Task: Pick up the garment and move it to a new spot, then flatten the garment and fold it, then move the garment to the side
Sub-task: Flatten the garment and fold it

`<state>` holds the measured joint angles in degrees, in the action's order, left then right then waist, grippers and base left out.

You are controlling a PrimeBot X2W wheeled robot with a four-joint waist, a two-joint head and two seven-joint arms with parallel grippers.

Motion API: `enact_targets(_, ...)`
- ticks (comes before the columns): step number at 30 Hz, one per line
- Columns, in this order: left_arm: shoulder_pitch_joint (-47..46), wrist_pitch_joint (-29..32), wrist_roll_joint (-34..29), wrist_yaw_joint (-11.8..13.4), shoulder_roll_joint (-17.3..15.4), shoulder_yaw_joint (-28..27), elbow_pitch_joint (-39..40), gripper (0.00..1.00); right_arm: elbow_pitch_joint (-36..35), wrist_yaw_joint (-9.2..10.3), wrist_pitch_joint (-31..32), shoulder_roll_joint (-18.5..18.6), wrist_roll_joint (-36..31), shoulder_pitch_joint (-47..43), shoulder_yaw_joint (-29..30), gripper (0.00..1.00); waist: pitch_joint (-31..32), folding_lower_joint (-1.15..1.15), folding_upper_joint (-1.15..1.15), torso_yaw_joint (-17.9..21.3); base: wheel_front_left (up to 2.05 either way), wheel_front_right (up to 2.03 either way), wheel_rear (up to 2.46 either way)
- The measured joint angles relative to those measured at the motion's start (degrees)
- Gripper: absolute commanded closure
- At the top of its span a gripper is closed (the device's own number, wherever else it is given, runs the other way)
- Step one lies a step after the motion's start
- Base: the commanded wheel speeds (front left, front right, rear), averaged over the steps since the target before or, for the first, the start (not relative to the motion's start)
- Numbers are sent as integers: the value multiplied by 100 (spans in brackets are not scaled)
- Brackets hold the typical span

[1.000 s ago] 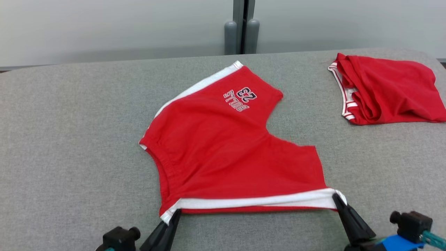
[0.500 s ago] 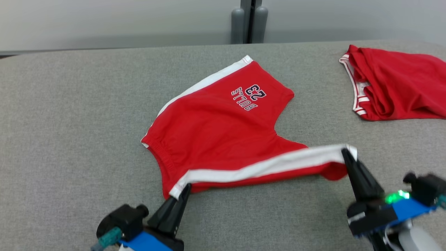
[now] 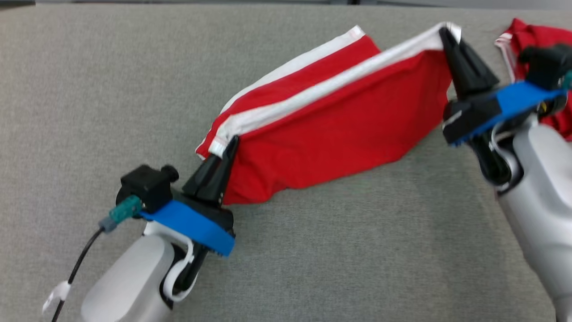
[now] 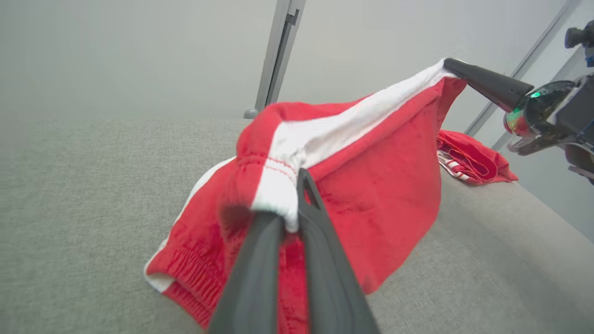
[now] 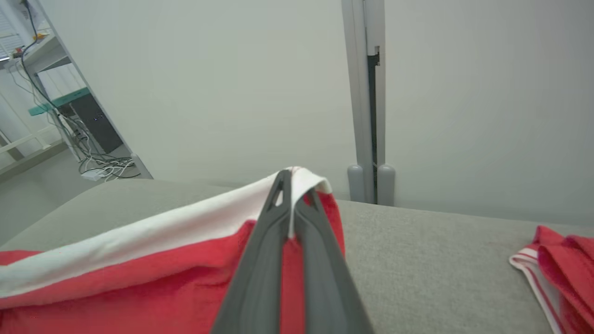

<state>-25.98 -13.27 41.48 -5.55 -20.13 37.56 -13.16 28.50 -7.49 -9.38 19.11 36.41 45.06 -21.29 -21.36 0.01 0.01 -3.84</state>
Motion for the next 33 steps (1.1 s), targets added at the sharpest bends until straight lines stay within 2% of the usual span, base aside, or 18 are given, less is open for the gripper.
enact_targets(7,-739,-102,75,-125,315,-13,-744,100,1557,0,99,-192,-94,1528,-400,100,-530,0,1,-355,0,0,0)
enact_targets(14,-1145,-154,87,-166,504,191,-1257,100,2720,0,-56,-444,-90,2204,-781,100,-868,0,1,-631,0,0,0)
enact_targets(15,-1170,-155,88,-166,533,193,-1288,59,2815,0,-104,-467,-67,2248,-839,73,-886,0,1,-648,0,0,0)
enact_targets(16,-1182,-159,86,-166,554,186,-1308,0,2883,0,-146,-491,-44,2282,-895,44,-890,0,1,-653,0,0,0)
enact_targets(17,-1185,-165,67,-167,565,186,-1326,0,2930,0,-194,-508,-13,2298,-961,2,-881,0,1,-649,0,0,0)
enact_targets(23,-914,-172,-332,-174,557,-129,-1157,0,3127,0,-358,-391,215,2246,-1311,0,-698,-2,1,-619,0,0,0)
enact_targets(29,-202,-174,-847,163,490,-661,-666,0,3140,0,-466,40,377,1879,-1686,0,-419,-2,0,-690,0,0,0)
enact_targets(33,355,-174,-1222,563,489,-1477,5,0,3142,0,-492,304,485,1615,-1895,0,-249,-3,-1,-745,0,0,0)
